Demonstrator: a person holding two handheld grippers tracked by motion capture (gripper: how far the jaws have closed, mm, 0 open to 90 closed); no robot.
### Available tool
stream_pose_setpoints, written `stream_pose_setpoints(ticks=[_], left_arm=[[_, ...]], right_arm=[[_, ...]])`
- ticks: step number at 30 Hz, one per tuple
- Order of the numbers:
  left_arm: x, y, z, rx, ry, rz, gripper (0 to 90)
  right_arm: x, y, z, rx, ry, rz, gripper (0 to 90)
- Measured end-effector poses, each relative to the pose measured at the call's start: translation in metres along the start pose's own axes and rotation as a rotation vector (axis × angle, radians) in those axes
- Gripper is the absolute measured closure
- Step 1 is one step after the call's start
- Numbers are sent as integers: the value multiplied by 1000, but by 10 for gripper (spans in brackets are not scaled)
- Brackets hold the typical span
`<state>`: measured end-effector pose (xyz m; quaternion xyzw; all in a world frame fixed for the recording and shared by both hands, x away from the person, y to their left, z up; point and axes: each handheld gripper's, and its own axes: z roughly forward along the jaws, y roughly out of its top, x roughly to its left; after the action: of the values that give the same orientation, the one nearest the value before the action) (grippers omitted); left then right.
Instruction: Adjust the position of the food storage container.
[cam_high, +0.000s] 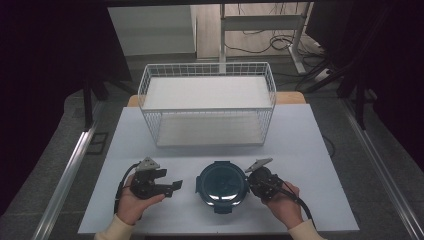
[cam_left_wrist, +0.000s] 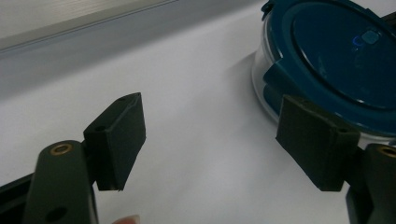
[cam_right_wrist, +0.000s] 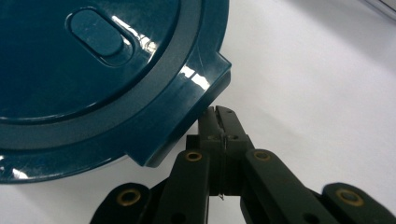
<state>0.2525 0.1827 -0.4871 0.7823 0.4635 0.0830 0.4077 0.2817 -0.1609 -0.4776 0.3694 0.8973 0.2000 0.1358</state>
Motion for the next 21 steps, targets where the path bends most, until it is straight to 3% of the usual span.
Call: stream_pose_setpoints(ticks=[5, 7, 11, 12, 16, 17, 18, 21], left_arm=[[1, -1, -1, -1, 0, -5, 234], [2, -1, -2, -3, 3, -7, 234], [3, -1, -5, -16, 4, -6, 233], [3, 0, -6, -18, 5, -8, 233], [3, -1, -5, -14, 2, -7, 232], [3, -1, -5, -13, 1, -7, 232], [2, -2, -4, -14, -1, -9, 232], [1, -1, -3, -9, -4, -4, 230]], right_arm=[[2, 1, 2, -18, 11, -12, 896], [-2, -1, 1, -40, 43, 8, 896], [-13, -9, -7, -107, 27, 52, 895], [-19, -14, -12, -146, 48, 85, 895], [-25, -23, -18, -184, 63, 113, 883], [-31, -28, -20, -215, 96, 147, 746], [-31, -28, -20, -215, 96, 147, 746], [-42, -35, -21, -278, 155, 254, 430]])
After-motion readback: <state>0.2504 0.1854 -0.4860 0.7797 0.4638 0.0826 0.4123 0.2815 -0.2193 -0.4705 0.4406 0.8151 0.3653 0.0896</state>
